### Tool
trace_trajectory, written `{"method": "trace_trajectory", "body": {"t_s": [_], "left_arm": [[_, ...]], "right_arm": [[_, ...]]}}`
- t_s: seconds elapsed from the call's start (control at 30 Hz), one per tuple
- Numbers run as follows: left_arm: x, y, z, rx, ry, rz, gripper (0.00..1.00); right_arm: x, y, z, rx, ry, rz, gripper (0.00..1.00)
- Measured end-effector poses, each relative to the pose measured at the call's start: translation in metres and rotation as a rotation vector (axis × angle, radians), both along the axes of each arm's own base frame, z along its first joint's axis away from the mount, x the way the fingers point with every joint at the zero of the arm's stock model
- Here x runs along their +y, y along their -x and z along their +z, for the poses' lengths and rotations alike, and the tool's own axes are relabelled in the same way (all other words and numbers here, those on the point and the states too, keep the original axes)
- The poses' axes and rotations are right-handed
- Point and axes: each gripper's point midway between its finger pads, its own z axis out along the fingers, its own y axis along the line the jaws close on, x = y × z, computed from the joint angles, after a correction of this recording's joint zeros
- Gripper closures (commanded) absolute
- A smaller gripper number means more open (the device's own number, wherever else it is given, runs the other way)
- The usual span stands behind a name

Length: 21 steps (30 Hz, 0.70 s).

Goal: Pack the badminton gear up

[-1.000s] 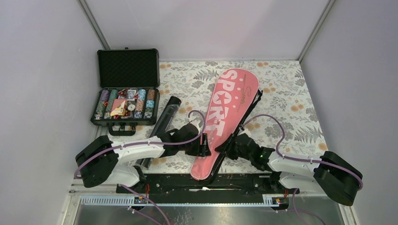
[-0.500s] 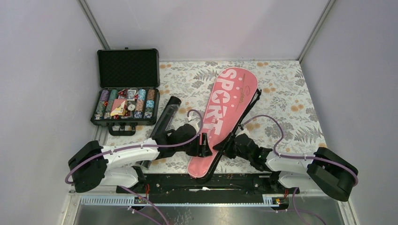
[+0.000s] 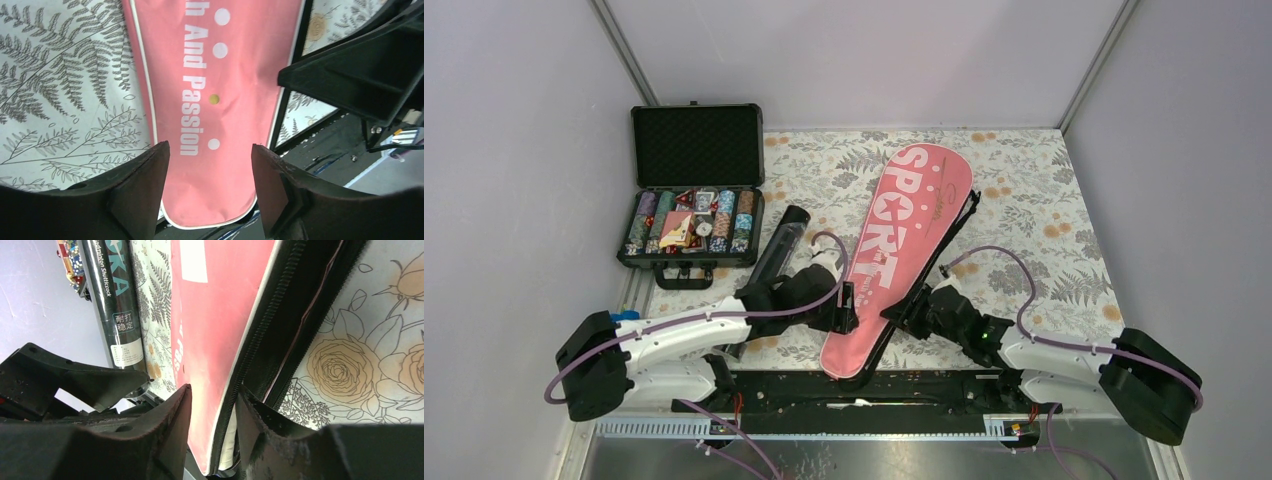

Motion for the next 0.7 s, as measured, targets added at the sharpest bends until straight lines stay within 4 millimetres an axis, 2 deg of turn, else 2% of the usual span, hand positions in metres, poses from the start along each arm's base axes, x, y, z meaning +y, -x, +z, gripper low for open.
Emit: {"method": "trace_trajectory", "body": {"t_s": [0.13,0.4,0.53,0.7], "left_arm": [[0.004,0.000,-0.007,0.005,-0.033,0.001,0.35],[-0.001,0.004,-0.029,0.046,-0.053,-0.016,0.37],[-0.007,0.010,-0.036,0.064,-0.053,-0.039,0.37],[-0.019,0.014,-0.033,0.077,-0.009,-0.064,0.37]], "right_arm": [[-0.002,0.000,-0.002,0.004,0.009,-0.002,0.61],[0.003,0.004,-0.025,0.067,0.039,0.011,0.50],[0.013,0.003,-0.024,0.074,0.000,0.027,0.59],[0.022,0.001,-0.024,0.070,-0.034,0.042,0.64]]}}
